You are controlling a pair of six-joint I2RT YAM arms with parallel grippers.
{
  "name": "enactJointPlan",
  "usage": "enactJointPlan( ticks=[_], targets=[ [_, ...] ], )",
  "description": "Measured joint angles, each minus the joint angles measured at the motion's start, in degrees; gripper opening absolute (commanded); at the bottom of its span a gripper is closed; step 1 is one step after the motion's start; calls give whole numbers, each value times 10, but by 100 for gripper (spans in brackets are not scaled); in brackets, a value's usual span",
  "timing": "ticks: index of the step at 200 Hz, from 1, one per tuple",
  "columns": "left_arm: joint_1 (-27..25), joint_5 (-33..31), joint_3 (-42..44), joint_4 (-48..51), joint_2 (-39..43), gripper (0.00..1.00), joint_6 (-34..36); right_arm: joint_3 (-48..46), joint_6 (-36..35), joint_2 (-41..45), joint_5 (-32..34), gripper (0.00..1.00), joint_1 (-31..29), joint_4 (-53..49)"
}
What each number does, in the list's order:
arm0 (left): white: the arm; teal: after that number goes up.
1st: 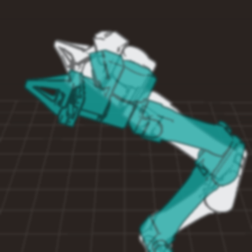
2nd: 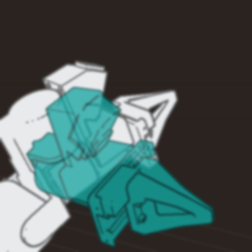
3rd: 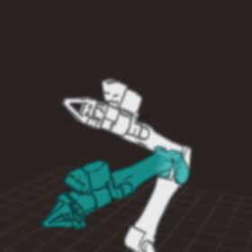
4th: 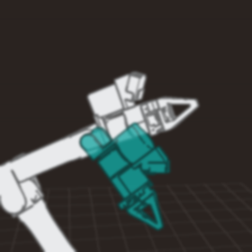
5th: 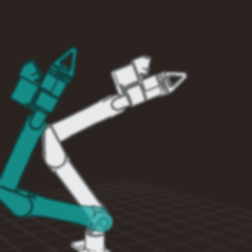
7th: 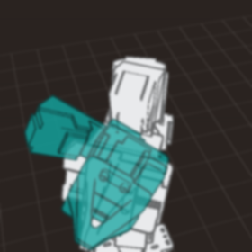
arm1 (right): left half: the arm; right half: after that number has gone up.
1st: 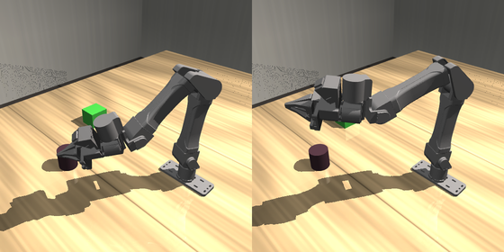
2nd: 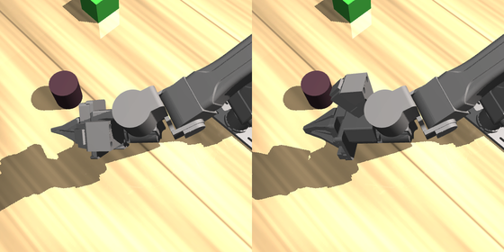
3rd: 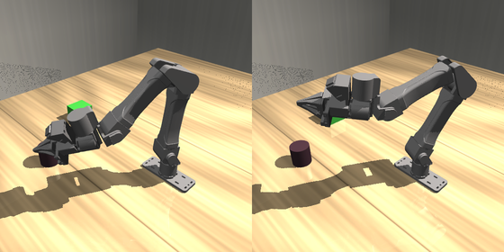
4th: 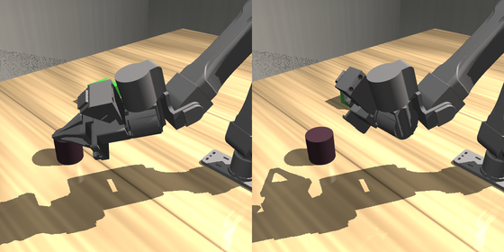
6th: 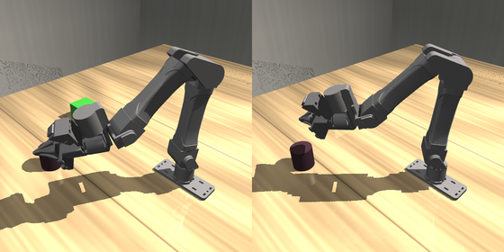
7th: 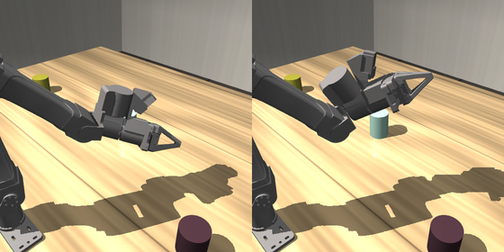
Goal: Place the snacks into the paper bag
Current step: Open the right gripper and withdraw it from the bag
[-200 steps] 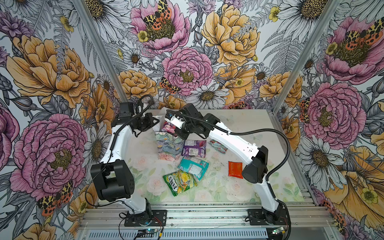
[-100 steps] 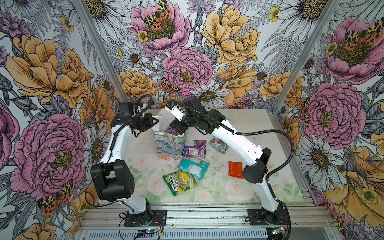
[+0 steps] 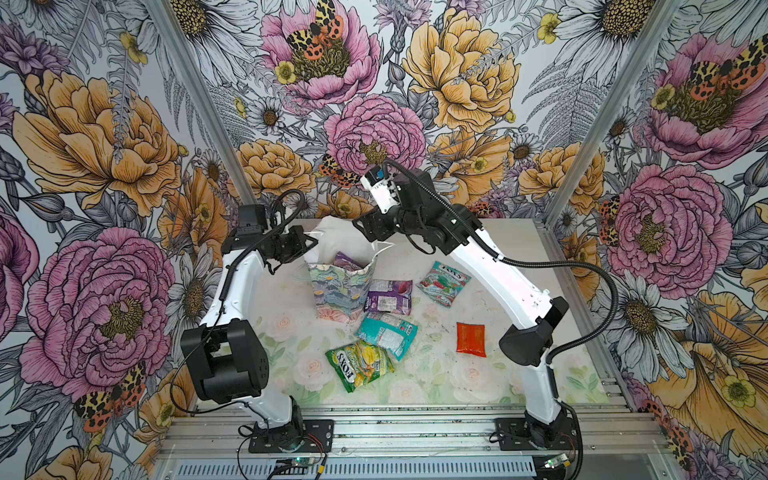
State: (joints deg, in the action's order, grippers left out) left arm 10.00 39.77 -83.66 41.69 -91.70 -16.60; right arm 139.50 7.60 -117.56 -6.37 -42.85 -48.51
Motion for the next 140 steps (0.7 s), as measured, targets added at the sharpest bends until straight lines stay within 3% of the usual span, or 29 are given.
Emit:
enactJointPlan(
  ticks=[45,101,140],
  targets=[
    [0,0,0,0,0,0,0,-207,44,123,5,97,37,73],
    [4,0,1,0,0,0,0,-518,138,291,-2,97,110,191],
    [5,0,1,0,0,0,0,-660,204,343,-4,95,170,226]
  ],
)
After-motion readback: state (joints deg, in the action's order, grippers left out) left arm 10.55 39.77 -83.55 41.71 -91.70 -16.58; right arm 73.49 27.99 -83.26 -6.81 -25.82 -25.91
